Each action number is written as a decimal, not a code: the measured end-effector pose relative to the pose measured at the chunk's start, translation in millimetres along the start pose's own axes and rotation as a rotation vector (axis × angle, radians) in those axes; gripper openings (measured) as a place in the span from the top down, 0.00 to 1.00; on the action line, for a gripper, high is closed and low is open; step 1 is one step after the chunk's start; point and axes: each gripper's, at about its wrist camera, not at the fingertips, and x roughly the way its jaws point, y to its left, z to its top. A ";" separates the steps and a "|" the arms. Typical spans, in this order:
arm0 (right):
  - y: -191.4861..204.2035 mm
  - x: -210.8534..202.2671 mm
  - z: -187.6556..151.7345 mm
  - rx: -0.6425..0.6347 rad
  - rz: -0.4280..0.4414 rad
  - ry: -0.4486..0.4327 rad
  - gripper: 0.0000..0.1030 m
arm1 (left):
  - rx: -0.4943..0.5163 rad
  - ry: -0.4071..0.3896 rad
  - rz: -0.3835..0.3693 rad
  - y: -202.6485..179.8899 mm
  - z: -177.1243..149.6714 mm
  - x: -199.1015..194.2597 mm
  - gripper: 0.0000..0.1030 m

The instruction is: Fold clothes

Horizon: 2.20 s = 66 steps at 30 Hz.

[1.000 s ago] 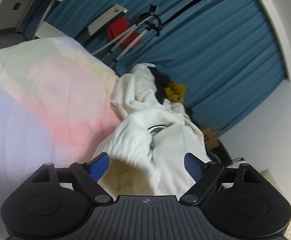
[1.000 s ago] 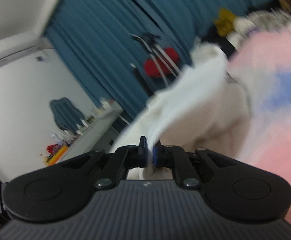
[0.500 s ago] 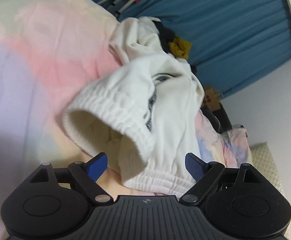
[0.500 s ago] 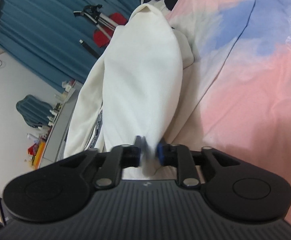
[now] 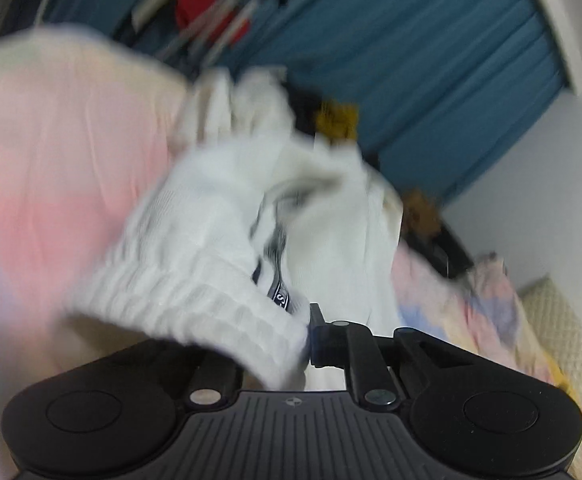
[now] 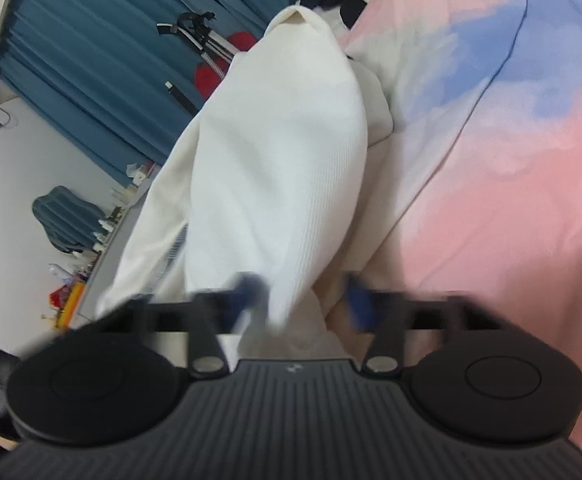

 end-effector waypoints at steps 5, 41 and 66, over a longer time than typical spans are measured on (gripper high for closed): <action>18.4 -9.7 -11.0 0.045 0.097 0.012 0.91 | -0.034 -0.195 -0.065 -3.9 63.3 -40.6 0.88; 266.2 213.3 -147.4 -0.400 0.305 0.258 0.43 | 0.087 -0.113 0.465 231.8 271.5 30.2 0.50; 160.1 -56.3 -20.3 -0.620 -0.026 -0.093 0.17 | 0.282 -0.135 0.225 -61.7 14.0 -90.8 0.18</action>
